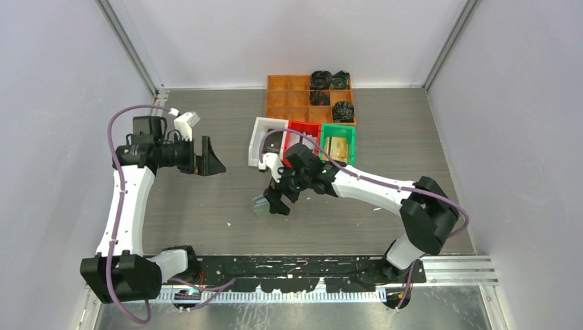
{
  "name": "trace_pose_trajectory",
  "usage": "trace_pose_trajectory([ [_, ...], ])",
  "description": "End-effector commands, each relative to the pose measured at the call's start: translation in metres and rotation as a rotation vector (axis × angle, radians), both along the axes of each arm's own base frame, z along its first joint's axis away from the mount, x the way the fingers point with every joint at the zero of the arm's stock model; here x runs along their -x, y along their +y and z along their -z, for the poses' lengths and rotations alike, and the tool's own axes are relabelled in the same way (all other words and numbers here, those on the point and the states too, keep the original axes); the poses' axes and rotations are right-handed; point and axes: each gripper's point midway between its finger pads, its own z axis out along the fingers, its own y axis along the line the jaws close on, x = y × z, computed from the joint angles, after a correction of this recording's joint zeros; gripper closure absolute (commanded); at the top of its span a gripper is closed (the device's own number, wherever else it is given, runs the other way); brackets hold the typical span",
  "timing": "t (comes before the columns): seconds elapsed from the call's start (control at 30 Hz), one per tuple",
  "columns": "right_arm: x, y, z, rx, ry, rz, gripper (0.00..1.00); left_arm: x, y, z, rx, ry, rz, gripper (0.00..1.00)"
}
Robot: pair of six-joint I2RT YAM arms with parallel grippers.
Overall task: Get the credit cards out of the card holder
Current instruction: Pick up the card holder from the center of the board.
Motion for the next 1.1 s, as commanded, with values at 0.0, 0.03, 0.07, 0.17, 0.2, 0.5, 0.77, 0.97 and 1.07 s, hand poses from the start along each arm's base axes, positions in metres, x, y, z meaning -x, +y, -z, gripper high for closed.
trace_pose_trajectory([
  [0.0,0.003,0.023,-0.015,-0.075,-0.029,-0.142,0.04,-0.001,0.003,-0.019,-0.036,-0.063,0.020,0.00],
  [0.03,0.000,0.025,-0.013,-0.071,-0.037,-0.138,0.05,0.000,0.003,-0.020,-0.040,-0.064,0.021,0.00],
  [0.07,-0.005,0.027,-0.011,-0.069,-0.049,-0.125,0.05,0.000,0.003,-0.021,-0.041,-0.065,0.021,0.00],
  [0.17,-0.016,0.031,-0.003,-0.050,-0.077,-0.114,0.07,0.002,0.003,-0.024,-0.038,-0.066,0.022,0.00],
  [0.2,-0.017,0.033,0.000,-0.045,-0.077,-0.120,0.08,0.002,0.003,-0.025,-0.038,-0.067,0.020,0.00],
  [0.5,-0.011,0.053,0.005,-0.061,-0.167,-0.158,0.18,0.004,0.004,-0.024,-0.044,-0.051,0.016,0.00],
  [0.77,0.003,0.053,0.015,-0.046,-0.179,-0.179,0.60,0.001,0.008,-0.020,-0.061,-0.034,-0.002,0.00],
  [0.97,-0.021,0.056,-0.016,-0.139,-0.330,-0.047,0.97,0.000,0.007,-0.018,-0.048,-0.002,-0.023,0.00],
  [1.07,-0.037,0.058,-0.057,-0.231,-0.505,0.055,0.99,-0.003,0.005,-0.020,-0.017,0.015,-0.061,0.00],
])
